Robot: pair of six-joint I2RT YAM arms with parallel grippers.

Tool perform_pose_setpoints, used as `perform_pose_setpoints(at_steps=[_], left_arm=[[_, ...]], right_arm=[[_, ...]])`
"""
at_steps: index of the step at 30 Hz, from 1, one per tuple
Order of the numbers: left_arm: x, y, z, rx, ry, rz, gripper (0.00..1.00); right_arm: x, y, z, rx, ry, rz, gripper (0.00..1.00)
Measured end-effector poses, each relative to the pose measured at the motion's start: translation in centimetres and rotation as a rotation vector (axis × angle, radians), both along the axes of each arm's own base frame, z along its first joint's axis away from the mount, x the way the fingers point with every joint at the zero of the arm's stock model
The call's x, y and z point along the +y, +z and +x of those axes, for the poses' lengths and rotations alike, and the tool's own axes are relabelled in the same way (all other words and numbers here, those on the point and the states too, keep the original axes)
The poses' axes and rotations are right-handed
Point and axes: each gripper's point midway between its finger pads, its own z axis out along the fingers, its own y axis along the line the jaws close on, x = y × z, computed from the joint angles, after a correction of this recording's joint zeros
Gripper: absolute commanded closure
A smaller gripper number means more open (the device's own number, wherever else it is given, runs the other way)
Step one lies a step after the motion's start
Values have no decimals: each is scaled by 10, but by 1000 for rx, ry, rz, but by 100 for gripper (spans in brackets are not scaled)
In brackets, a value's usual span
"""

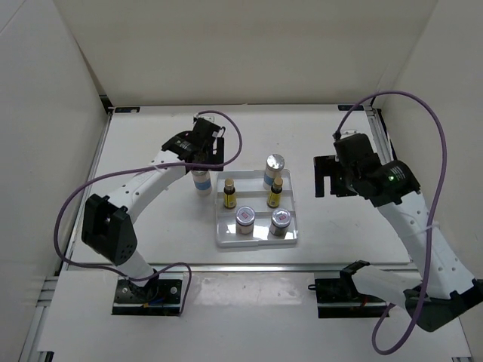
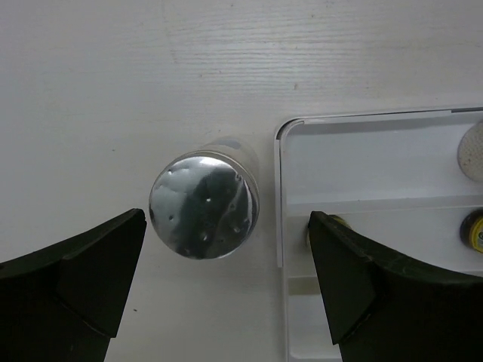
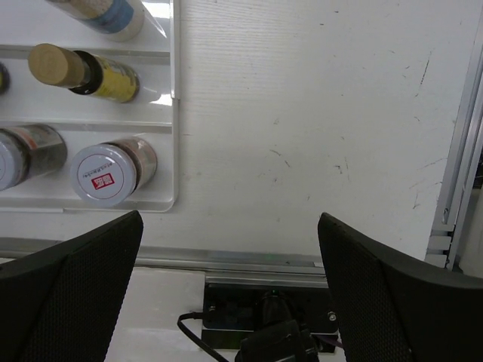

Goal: Organize the condiment bottles

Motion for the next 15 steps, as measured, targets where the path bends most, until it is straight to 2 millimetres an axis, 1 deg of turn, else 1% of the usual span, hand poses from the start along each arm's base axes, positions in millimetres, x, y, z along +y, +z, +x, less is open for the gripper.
perform_pose_setpoints(at_steps=[5, 9, 12, 13, 15], left_arm=[[3, -17, 7, 43, 28, -17, 0], [10, -29, 5, 63, 62, -25, 0], [11, -33, 4, 76, 73, -33, 12], [12, -35, 5, 78, 76, -37, 23], [10, -38, 6, 85, 77, -51, 34]], right_arm=[[-3, 18, -15, -33, 14, 43, 0], [-9, 30, -28, -64, 18, 68, 0], [-14, 31, -38, -64, 19, 72, 0], [-15, 30, -41, -63, 17, 74, 0], [-17, 25, -45, -51, 12, 73, 0]])
